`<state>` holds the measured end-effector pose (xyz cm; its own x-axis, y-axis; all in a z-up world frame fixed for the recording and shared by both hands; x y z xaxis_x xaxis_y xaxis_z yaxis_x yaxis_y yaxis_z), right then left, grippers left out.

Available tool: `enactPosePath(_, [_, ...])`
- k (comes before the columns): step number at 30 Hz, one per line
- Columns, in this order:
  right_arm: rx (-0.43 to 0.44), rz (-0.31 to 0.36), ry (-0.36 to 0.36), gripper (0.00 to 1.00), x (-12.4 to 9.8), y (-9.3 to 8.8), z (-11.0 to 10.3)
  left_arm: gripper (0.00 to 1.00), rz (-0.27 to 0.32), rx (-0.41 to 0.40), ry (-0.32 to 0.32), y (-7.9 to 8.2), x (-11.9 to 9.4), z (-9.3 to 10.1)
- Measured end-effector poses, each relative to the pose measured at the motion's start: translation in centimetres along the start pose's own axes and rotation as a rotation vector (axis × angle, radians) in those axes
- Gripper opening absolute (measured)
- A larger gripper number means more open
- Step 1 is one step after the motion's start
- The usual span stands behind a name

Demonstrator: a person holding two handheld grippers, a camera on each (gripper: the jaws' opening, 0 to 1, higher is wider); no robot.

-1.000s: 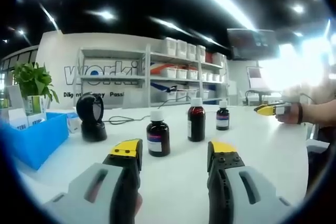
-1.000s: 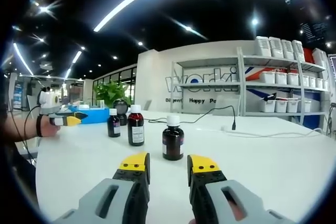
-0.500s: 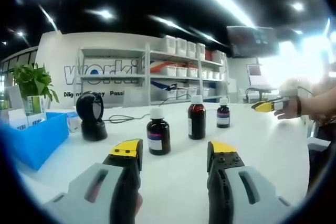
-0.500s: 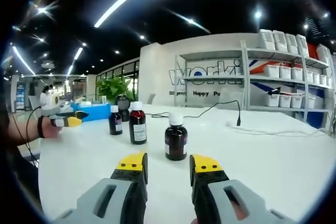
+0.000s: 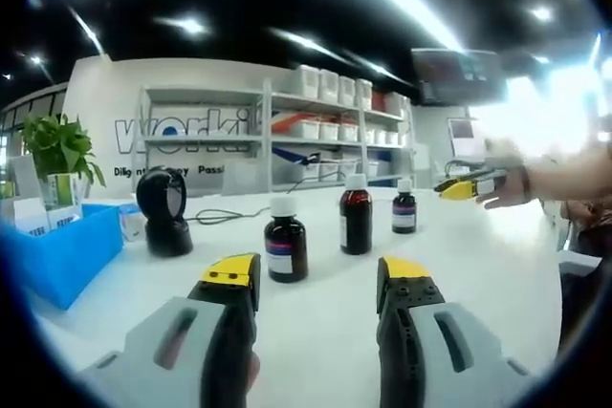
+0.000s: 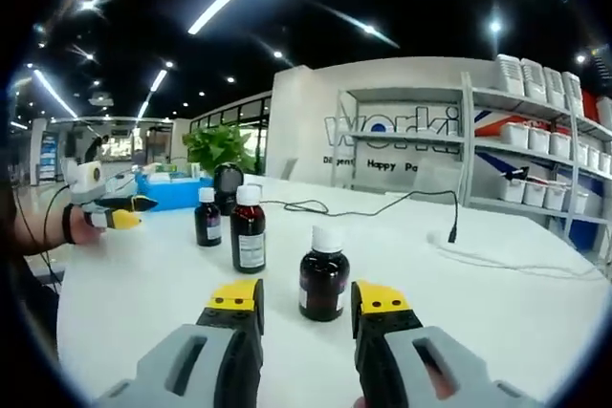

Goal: Rotate the medicine bottle to make it face forward pick up the medicine bottle inspect the drug traceability code place the medicine on the table

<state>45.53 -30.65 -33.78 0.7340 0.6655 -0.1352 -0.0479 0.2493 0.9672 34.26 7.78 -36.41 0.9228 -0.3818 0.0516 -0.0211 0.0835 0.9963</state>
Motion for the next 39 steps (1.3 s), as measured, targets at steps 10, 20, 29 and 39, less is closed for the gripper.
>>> enactPosePath(10, [0.03, -0.025, 0.006, 0.34, 1.9, -0.5, 1.7, 0.4, -0.004, 0.01, -0.001, 0.0, 0.0, 0.1])
enactPosePath(20, [0.029, 0.011, 0.006, 0.36, 2.9, 0.4, 3.0, 0.4, -0.017, 0.002, 0.008, -0.1, 0.0, 0.0])
enactPosePath(29, [0.006, 0.018, 0.02, 0.37, 3.3, 0.9, 2.4, 0.4, -0.022, 0.006, 0.008, -0.1, 0.0, 0.1])
enactPosePath(39, [-0.001, -0.012, 0.041, 0.38, 3.8, 0.6, 3.6, 0.4, -0.023, 0.013, 0.003, -0.2, 0.1, 0.1])
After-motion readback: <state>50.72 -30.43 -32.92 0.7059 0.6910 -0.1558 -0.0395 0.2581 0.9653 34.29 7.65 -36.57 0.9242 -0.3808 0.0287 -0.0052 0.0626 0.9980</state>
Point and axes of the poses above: the point that each gripper's makers call its tool centre point, and the gripper's own axes: x roughly forward along the fingers, z roughly to its right, y roughly out of its top, the point moved 10 cm from there along -x, roughly backward along the fingers, and after that the axes turned 7 degrees about -x, right-handed, at the moved point
